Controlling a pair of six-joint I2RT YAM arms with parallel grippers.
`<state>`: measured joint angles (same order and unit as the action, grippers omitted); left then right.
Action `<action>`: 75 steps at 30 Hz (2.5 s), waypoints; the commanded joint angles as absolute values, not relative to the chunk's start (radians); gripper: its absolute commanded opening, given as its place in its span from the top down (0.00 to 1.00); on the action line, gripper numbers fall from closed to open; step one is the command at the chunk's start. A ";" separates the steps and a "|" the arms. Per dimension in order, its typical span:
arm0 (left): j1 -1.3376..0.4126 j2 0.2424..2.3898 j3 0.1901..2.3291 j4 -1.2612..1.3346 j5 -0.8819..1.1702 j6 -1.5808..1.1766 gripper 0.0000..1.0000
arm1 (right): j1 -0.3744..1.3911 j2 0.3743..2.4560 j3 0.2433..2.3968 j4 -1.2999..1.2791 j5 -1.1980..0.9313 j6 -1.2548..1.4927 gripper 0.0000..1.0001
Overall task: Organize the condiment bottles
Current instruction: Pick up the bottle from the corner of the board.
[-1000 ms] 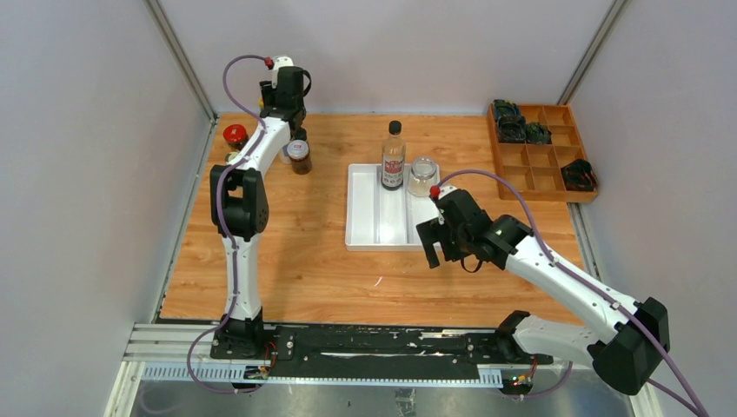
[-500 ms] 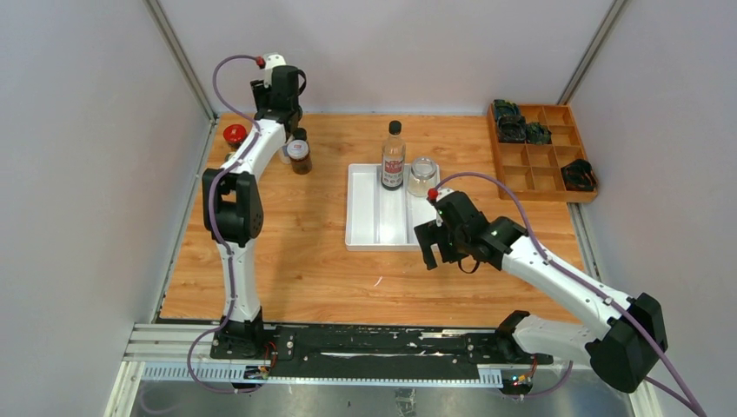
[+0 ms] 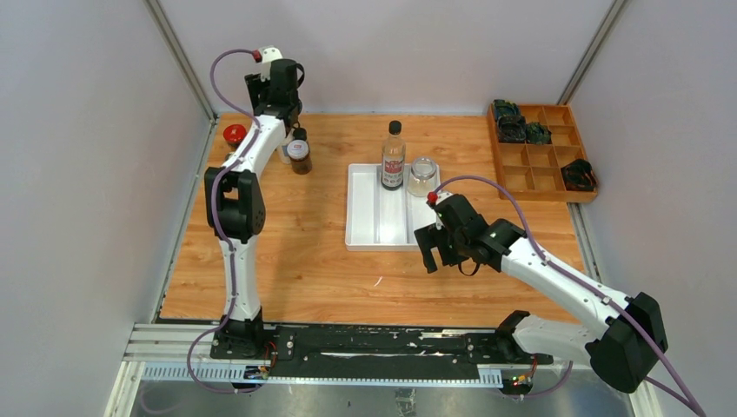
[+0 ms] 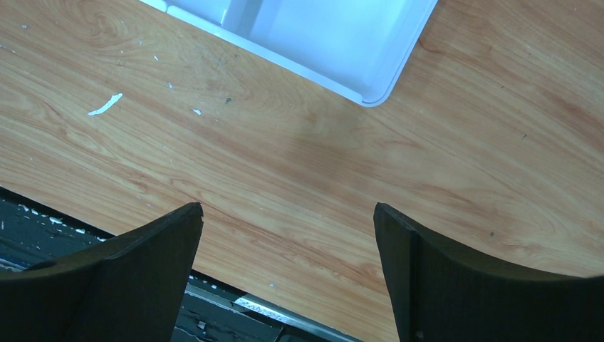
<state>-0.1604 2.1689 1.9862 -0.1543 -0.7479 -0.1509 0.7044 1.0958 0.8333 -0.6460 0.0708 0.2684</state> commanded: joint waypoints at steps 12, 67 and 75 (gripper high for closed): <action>-0.145 2.301 2.107 -0.175 -0.766 -0.153 0.30 | 0.685 1.123 0.829 -0.646 0.055 0.250 0.04; -0.101 2.064 1.718 -0.151 -0.704 -0.262 0.77 | 0.671 1.038 0.816 -0.657 -0.048 0.281 0.05; -0.120 1.992 1.671 -0.164 -0.715 -0.222 0.78 | 0.670 1.016 0.821 -0.661 -0.069 0.294 0.05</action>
<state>-0.1051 2.0399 1.7004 -0.1051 -0.7010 -0.2569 0.6842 1.0344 0.8299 -0.6289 -0.0441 0.2760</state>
